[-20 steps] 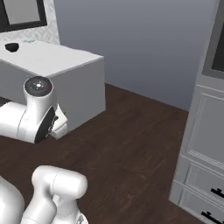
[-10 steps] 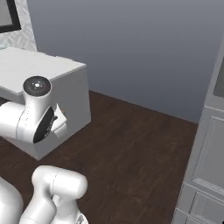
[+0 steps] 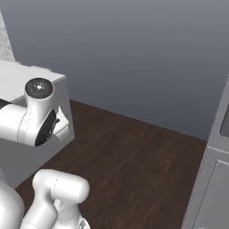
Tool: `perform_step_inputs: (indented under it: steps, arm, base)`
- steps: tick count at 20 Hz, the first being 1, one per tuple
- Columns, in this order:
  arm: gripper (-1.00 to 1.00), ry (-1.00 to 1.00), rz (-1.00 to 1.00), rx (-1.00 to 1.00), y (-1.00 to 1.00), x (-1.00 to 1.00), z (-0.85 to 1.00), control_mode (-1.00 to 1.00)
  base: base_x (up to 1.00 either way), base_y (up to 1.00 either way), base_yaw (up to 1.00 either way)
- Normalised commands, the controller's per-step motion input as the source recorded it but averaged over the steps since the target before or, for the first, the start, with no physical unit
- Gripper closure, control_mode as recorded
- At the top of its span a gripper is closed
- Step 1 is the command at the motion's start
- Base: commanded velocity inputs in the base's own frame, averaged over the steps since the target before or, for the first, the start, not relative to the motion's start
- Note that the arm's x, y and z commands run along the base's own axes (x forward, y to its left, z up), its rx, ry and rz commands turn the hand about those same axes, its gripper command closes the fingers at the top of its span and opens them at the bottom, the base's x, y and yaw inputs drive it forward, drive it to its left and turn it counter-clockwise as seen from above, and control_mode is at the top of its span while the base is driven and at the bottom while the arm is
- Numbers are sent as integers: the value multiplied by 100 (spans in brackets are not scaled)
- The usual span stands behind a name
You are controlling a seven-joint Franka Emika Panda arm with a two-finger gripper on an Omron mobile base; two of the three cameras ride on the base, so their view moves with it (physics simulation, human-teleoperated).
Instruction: Start the toaster. Once the lever pops up, take the bread to the plate on the dining counter.
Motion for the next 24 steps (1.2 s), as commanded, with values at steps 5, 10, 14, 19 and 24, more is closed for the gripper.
perform_step_inputs:
  steps: [5,10,14,19,24]
  arm:
    - [100,0,0,0,0,0,0,100]
    - [100,0,0,0,0,0,0,100]
    - [100,0,0,0,0,0,0,100]
    - [100,0,0,0,0,0,0,100]
    - [100,0,0,0,0,0,0,100]
  base:
    - [100,16,-15]
    - [100,21,-7]
    - [100,20,0]
    - [100,12,1]
    - [100,3,11]
